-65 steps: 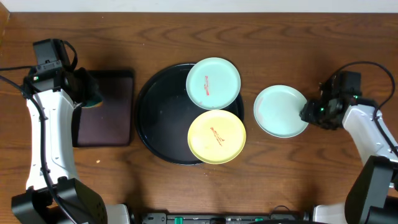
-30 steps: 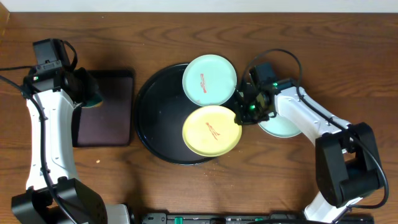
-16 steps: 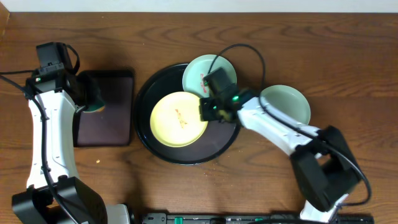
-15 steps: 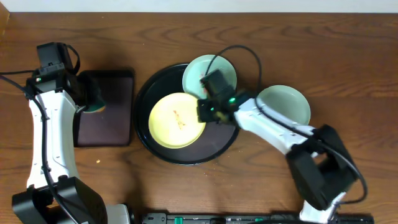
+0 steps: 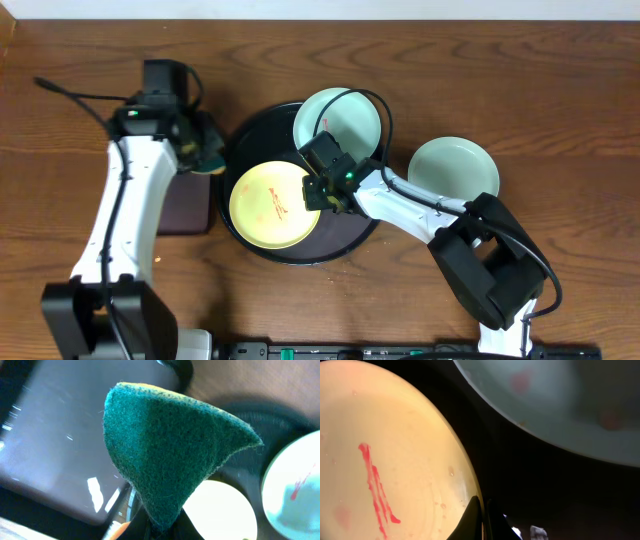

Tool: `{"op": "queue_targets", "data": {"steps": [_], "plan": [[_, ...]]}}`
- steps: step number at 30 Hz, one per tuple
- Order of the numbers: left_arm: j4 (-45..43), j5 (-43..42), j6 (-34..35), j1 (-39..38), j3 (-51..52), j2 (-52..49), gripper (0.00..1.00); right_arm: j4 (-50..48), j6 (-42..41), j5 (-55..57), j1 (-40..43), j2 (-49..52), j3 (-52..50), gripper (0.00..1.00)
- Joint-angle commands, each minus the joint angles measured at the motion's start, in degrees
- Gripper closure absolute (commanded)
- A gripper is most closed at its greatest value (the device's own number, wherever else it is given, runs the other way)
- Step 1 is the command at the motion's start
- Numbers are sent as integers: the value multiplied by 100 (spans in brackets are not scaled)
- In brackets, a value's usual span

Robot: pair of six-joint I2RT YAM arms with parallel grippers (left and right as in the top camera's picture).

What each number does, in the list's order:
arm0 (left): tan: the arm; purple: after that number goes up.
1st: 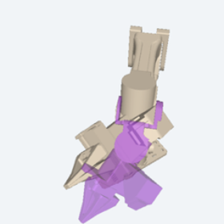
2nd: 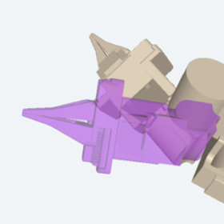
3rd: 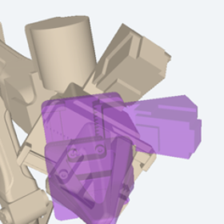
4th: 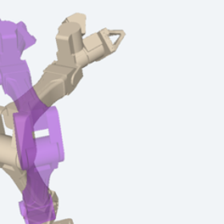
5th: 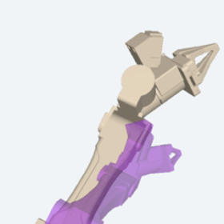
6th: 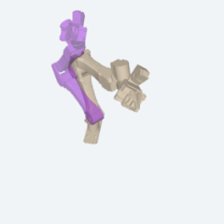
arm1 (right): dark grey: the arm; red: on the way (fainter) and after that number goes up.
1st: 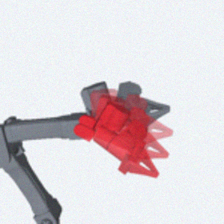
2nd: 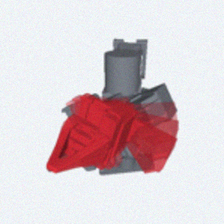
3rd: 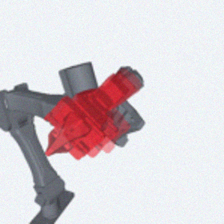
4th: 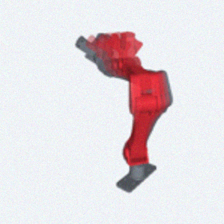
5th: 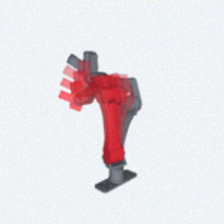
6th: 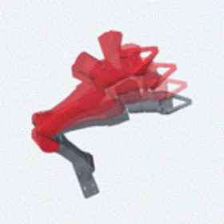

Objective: Clean dirty plates on tray and stack at the side
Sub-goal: 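Scrub the yellow plate with the sponge in the left gripper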

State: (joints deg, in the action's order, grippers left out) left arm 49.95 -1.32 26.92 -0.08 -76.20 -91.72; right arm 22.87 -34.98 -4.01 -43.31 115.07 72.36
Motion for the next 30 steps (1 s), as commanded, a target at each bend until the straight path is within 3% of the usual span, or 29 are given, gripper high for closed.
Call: {"op": "queue_targets", "data": {"steps": [1,4,13,25,30], "plan": [[-7,-280,168,-363,179,-363,93,37,-76,203,24,26,61,99],[-35,-621,168,-638,293,-647,93,44,-76,203,26,26,61,98],[-557,-621,83,-1473,883,-1250,93,116,-76,70,111,26,61,99],[-949,-1058,79,-1829,1692,-1263,93,138,-79,52,131,26,61,99],[-1438,-1725,-684,-1827,1731,-1250,93,140,-76,52,133,26,61,98]]}}
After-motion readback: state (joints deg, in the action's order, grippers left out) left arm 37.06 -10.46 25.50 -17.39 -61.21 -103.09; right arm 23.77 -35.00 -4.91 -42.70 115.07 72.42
